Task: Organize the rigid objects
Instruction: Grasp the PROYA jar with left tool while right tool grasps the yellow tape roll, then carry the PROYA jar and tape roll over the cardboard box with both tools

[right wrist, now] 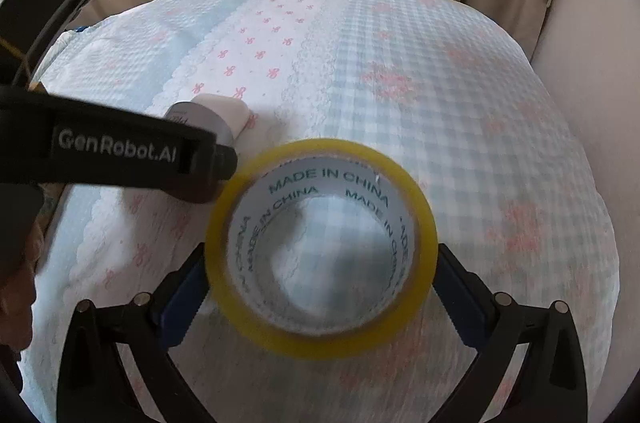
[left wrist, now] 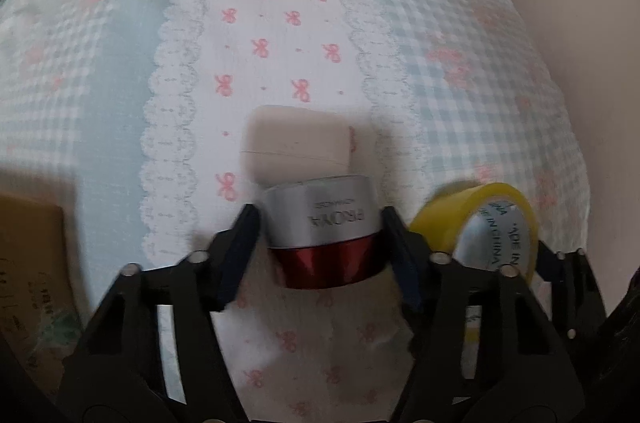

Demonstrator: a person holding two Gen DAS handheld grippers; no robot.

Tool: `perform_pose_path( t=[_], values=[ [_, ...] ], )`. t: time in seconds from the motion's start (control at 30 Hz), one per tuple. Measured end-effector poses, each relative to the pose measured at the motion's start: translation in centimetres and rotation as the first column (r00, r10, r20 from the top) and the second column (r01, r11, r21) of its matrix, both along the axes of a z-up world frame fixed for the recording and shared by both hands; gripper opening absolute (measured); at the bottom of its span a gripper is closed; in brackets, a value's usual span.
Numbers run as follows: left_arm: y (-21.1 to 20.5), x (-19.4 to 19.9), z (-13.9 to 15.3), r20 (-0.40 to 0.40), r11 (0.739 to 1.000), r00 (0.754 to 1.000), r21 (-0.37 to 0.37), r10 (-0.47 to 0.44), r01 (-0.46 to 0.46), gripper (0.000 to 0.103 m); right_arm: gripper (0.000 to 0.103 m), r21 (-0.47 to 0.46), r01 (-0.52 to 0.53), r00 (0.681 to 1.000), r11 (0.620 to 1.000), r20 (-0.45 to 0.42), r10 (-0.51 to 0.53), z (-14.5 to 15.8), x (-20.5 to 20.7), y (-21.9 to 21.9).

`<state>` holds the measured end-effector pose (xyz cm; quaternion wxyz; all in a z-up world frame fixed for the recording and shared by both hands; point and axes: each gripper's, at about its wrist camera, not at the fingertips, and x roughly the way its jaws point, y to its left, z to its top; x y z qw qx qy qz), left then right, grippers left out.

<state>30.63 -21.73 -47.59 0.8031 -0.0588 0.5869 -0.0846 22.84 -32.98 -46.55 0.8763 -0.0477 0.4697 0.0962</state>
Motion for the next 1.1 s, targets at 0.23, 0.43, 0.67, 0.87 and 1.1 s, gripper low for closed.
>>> perform_pose_path(
  t=[0.23,0.43,0.67,0.87,1.1],
  values=[
    [-0.4,-0.1,0.4,0.016,1.0,1.0,0.027,-0.015,0.015,0.053,0.096,0.0,0.004,1.0,1.0,-0.008,-0.004,0.1,0.0,0.0],
    [0.3,-0.7,1.5,0.035,1.0,0.999,0.024,-0.012,0.011,0.051,0.096,0.016,0.006,1.0,1.0,-0.011,-0.006,0.7,-0.1,-0.2],
    [0.9,-2.2,5.2,0.085,1.0,0.996,0.001,-0.021,0.021,0.051,0.096,0.015,0.027,1.0,1.0,0.013,-0.027,4.0,-1.3,-0.7],
    [2.0,-4.0,10.6,0.153,0.999,0.988,-0.03,-0.011,0.016,0.051,0.096,0.016,0.052,0.997,0.999,0.053,-0.053,8.3,-2.6,-1.0],
    [6.0,-7.8,20.3,0.251,0.998,0.968,-0.065,0.033,-0.017,0.051,0.096,0.066,0.102,0.988,0.993,0.107,-0.109,16.9,-4.9,-1.0]
  ],
)
